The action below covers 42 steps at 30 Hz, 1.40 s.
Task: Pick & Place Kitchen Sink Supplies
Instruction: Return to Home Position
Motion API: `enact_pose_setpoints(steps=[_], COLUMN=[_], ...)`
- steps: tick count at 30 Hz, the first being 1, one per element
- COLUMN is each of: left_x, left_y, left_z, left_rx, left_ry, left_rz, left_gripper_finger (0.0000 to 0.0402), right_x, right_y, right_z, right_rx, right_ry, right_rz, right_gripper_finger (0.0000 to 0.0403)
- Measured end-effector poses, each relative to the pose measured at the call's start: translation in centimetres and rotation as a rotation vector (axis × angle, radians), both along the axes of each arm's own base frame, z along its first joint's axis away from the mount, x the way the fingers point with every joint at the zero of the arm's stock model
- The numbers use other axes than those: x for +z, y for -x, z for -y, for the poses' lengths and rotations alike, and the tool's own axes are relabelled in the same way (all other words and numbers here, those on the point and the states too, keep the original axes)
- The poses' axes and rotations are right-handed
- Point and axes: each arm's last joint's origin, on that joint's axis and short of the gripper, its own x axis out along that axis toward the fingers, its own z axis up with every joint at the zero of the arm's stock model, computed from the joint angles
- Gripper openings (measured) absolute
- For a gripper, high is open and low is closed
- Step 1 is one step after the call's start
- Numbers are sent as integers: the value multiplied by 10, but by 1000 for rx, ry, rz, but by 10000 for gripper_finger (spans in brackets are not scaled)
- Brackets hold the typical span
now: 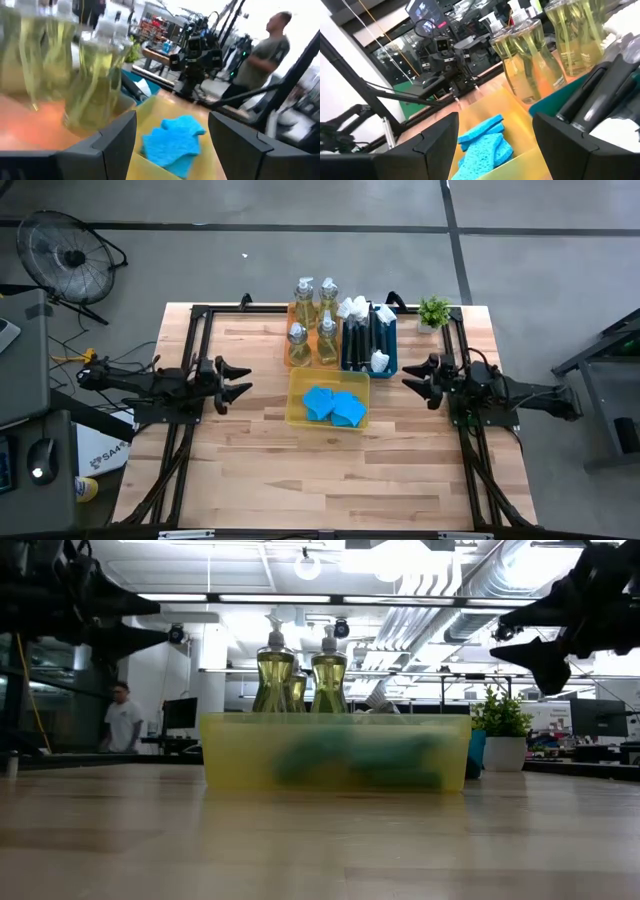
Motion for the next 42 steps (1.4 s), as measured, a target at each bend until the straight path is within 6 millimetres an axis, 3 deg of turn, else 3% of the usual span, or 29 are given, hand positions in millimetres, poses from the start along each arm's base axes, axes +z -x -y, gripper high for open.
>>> enact_pose_setpoints(steps=[12, 22, 42], left_x=[-1, -3, -4], left_y=[-1, 0, 0], left_z=[2, 15, 15], left_rx=[-58, -494, -492], left_ry=[-339, -424, -425], left_rz=[-71, -16, -25], left_gripper_finger=[243, 243, 243], right_x=[0, 0, 0], right_y=[0, 0, 0], right_z=[4, 4, 4], right_rx=[-26, -26, -27], right_ry=[71, 73, 74], right_rz=[-16, -14, -13], right_gripper_finger=[249, 249, 249])
